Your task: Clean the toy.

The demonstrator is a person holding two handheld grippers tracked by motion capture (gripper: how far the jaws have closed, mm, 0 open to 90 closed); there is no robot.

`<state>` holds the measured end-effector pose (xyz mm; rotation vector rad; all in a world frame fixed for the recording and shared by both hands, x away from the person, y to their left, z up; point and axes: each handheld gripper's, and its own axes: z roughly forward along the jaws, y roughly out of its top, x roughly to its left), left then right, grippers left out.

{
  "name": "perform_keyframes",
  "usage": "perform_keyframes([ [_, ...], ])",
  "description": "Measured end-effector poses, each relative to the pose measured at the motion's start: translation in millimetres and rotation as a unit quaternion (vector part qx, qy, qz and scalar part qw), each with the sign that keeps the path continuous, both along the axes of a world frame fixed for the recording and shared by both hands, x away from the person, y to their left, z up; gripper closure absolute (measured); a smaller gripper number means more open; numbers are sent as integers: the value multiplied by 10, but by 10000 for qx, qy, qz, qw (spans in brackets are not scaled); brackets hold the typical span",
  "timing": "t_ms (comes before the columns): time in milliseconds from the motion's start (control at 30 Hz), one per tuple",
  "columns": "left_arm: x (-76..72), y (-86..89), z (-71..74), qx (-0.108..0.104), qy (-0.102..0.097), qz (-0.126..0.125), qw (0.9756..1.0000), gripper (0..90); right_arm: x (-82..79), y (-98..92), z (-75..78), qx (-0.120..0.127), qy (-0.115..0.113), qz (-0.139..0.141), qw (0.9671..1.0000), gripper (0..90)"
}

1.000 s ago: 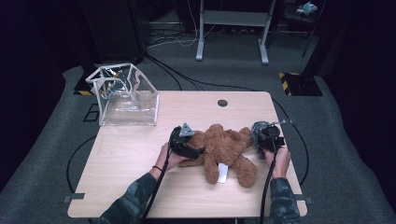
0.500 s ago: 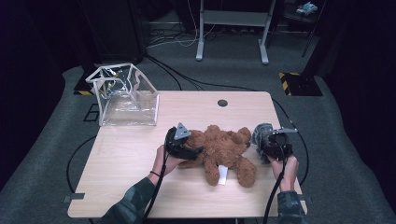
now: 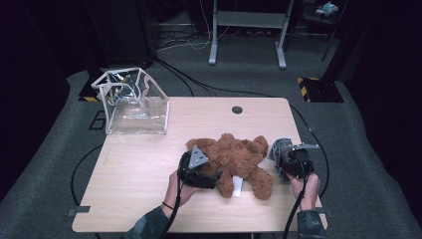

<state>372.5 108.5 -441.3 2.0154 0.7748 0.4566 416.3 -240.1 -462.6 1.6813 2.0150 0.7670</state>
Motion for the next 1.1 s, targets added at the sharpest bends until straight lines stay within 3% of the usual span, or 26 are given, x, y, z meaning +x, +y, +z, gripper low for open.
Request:
perform_keyframes([
  [67,-60,-63,-70,36,26,-40,10000,101,-9,-14,-25,2,9,5,10000,737],
  [100,-96,-114,-124,203,-11,-21,9998,101,-13,-17,-31,2,34,-1,10000,737],
  [267,-155,-244,-338,296,260,-78,9992,101,-41,-42,-59,48,45,-28,10000,735],
  [500,-68,-450,-629,464,524,-44,9975,129,-35,-40,-80,30,99,-16,9999,733],
  [667,-33,-544,-748,517,450,160,9975,167,-30,-21,-118,62,112,-11,9999,731],
  [800,-45,-597,-766,504,329,188,9980,272,-22,-51,-148,90,105,-35,9999,731],
  [1000,-11,-611,-770,416,236,239,9986,582,-33,-80,-157,169,136,-131,9997,730],
  [1100,29,-573,-728,342,157,262,9990,645,-21,-101,-167,158,98,-103,9998,730],
])
